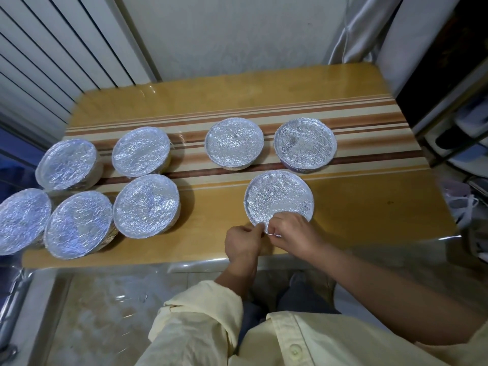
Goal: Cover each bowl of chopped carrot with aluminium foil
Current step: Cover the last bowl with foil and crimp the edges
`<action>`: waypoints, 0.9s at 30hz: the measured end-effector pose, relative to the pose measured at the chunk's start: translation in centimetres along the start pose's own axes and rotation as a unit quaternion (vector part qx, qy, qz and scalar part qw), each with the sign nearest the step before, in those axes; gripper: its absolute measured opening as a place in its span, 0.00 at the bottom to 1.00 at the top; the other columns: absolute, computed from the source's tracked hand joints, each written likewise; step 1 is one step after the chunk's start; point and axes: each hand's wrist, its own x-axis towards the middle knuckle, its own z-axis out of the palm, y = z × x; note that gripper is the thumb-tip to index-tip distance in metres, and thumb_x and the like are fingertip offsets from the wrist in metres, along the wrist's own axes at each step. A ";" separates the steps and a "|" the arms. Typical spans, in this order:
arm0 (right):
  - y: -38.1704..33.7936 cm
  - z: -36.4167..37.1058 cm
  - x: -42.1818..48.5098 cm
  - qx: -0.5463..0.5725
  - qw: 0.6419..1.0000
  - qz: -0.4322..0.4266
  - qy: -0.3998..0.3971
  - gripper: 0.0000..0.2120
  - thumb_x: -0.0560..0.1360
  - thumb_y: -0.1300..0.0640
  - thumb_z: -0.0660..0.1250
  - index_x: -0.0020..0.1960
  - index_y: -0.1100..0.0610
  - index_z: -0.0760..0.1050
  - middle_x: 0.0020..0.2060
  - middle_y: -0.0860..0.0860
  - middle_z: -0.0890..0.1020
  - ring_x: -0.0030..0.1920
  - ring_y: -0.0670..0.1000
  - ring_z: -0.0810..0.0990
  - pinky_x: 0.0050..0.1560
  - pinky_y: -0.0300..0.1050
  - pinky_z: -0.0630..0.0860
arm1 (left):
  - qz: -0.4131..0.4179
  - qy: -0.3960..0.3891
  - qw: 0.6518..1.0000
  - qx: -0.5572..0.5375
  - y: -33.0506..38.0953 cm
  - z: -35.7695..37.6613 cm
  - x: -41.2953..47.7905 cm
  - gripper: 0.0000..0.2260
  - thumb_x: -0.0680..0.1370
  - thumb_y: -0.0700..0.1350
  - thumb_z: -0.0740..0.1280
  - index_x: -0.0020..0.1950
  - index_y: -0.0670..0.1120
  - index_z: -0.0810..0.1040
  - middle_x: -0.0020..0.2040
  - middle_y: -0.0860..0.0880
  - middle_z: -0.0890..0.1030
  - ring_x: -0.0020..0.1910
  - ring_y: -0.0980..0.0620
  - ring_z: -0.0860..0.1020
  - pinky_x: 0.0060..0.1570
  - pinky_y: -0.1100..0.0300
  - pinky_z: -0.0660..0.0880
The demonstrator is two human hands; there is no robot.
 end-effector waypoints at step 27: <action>-0.2 0.6 0.2 0.008 0.999 0.026 0.034 0.11 0.58 0.67 0.77 0.31 0.56 0.77 0.28 0.50 0.77 0.29 0.54 0.78 0.31 0.38 0.64 | 0.001 0.035 0.999 -0.013 0.4 0.2 -0.2 0.11 0.68 0.51 0.71 0.36 0.42 0.85 0.35 0.43 0.84 0.34 0.42 0.78 0.36 0.59 0.73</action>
